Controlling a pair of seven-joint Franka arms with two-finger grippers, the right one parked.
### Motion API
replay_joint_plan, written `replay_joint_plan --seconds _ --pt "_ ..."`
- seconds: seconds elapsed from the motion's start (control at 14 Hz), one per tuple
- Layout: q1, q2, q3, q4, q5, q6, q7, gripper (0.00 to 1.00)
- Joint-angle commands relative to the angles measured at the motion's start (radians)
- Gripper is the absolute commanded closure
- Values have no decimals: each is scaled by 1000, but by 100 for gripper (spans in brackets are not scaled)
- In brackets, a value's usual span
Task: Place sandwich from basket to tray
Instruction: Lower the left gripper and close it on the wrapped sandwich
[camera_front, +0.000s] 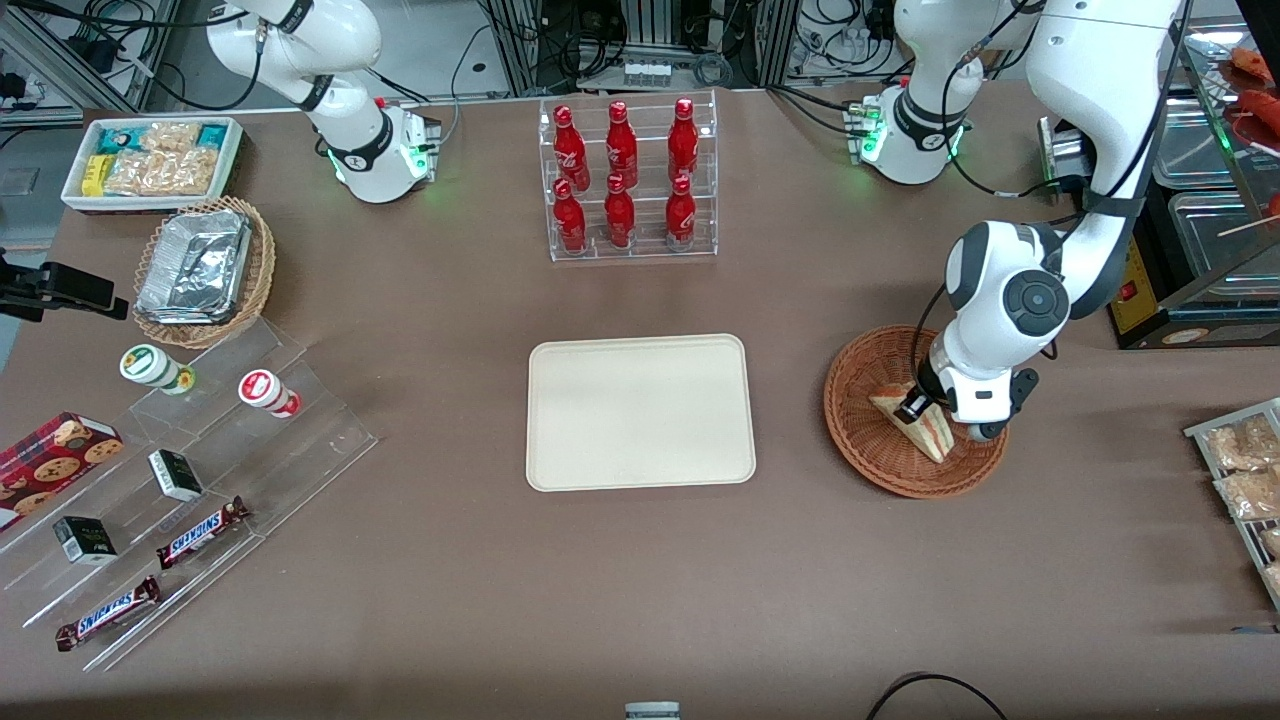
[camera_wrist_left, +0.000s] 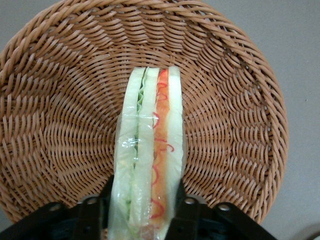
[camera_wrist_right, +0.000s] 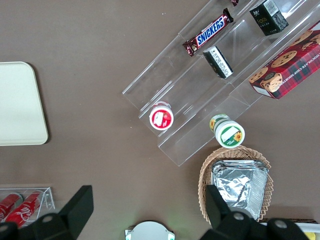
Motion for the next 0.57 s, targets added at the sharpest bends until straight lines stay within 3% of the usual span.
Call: replay_joint_plan --seconds 0.0,0.14,0.5 --pt "-6 -9 2 6 1 -14 -11 100" --pt "-6 -20 2 59 6 -88 -5 100" --pt "-62 38 0 384 7 -461 13 100"
